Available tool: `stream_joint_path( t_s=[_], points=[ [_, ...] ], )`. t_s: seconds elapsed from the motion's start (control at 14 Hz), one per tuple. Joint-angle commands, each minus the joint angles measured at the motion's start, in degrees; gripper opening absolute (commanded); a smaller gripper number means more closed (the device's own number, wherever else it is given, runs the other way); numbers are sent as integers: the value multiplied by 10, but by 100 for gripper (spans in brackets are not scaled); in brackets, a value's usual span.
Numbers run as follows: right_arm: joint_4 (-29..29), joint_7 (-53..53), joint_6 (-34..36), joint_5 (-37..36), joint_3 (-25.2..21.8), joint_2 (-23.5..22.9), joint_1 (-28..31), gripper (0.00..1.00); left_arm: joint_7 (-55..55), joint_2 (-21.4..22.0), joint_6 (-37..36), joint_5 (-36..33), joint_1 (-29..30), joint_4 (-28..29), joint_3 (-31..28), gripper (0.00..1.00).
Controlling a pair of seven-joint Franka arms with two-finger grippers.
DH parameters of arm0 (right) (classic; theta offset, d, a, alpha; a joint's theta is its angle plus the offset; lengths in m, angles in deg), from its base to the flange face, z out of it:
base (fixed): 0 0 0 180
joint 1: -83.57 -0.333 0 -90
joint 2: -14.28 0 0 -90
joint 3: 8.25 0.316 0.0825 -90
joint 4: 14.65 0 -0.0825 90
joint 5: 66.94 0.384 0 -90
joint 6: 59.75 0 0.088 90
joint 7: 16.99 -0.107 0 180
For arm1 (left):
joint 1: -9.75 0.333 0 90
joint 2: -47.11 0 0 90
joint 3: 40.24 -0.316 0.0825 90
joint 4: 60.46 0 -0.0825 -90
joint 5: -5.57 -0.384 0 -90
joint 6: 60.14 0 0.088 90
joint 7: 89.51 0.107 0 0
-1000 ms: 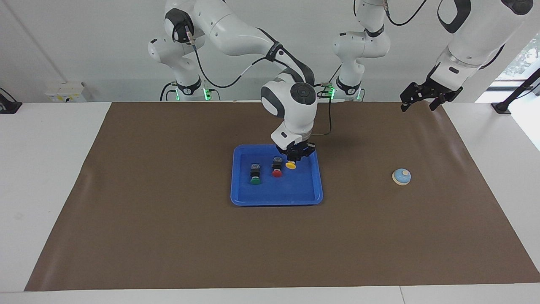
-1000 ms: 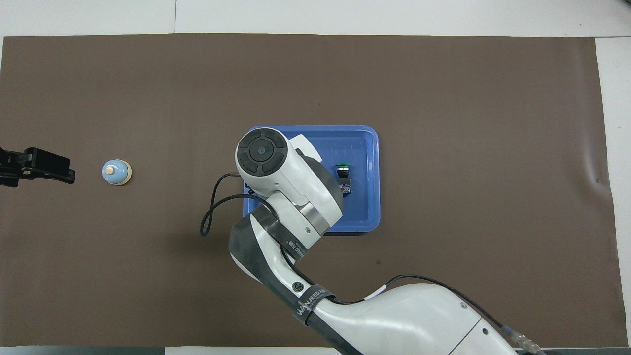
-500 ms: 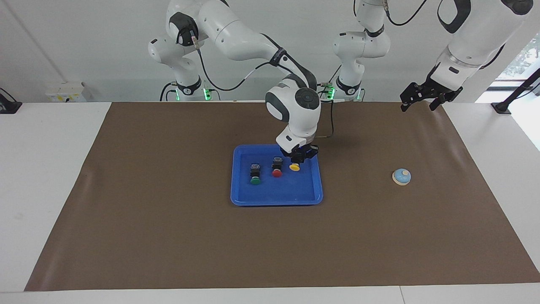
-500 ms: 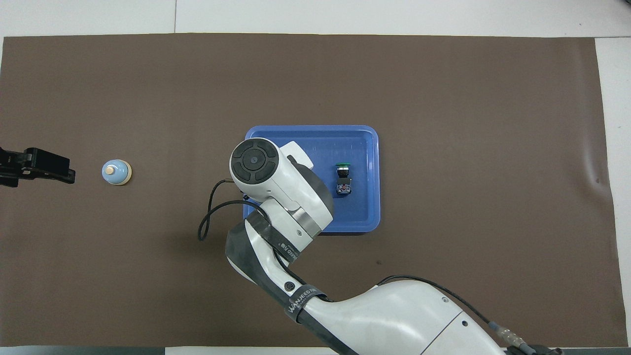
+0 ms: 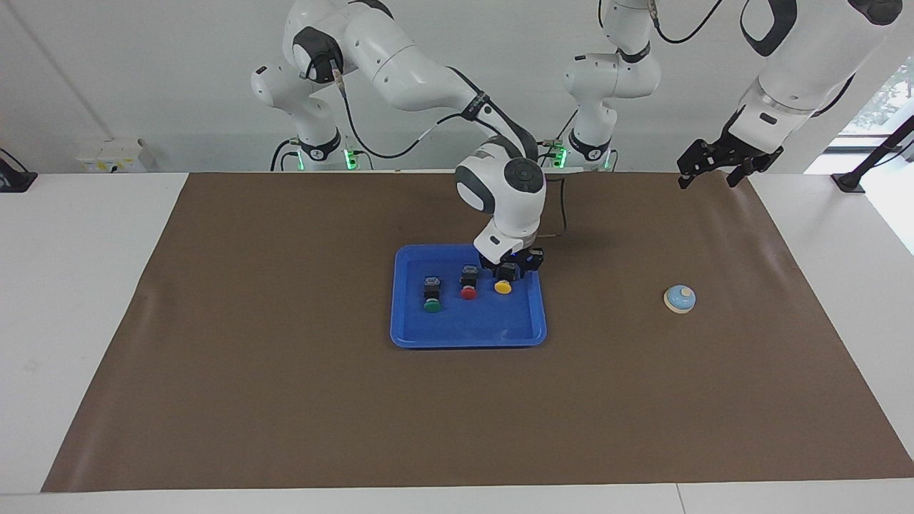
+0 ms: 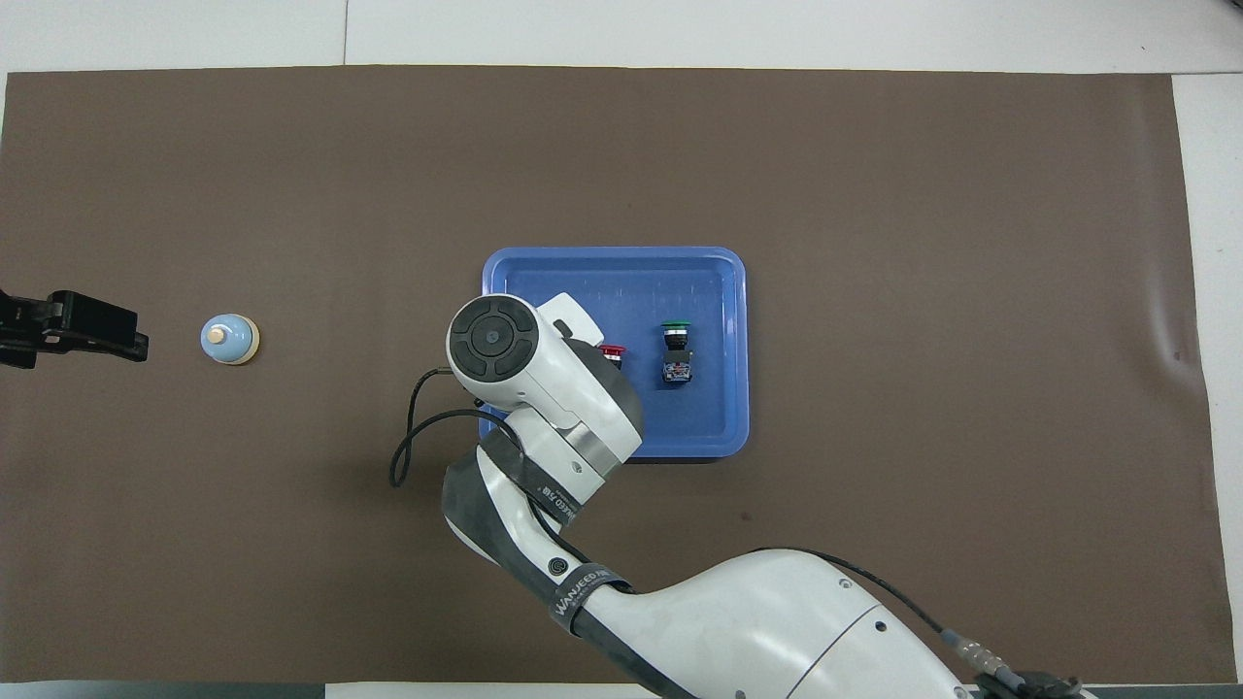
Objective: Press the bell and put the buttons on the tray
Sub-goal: 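Place the yellow button in the tray beside the red one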
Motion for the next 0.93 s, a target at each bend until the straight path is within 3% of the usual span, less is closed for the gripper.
stream_joint_path(
  t_s=[0.0, 0.29, 0.5, 0.86],
  points=[
    [7, -1, 36, 7, -7, 48, 26, 100, -4, 13, -1, -4, -5, 10, -5, 100],
    [7, 11, 106, 7, -6, 126, 123, 100, -4, 13, -8, -4, -5, 9, -5, 100],
    [7, 98, 159, 11, -5, 175, 207, 100, -4, 27, -30, -4, -6, 12, -4, 100],
    [10, 282, 249, 3, -4, 229, 322, 100, 1, 27, 17, -4, -7, 16, -3, 100]
  ],
)
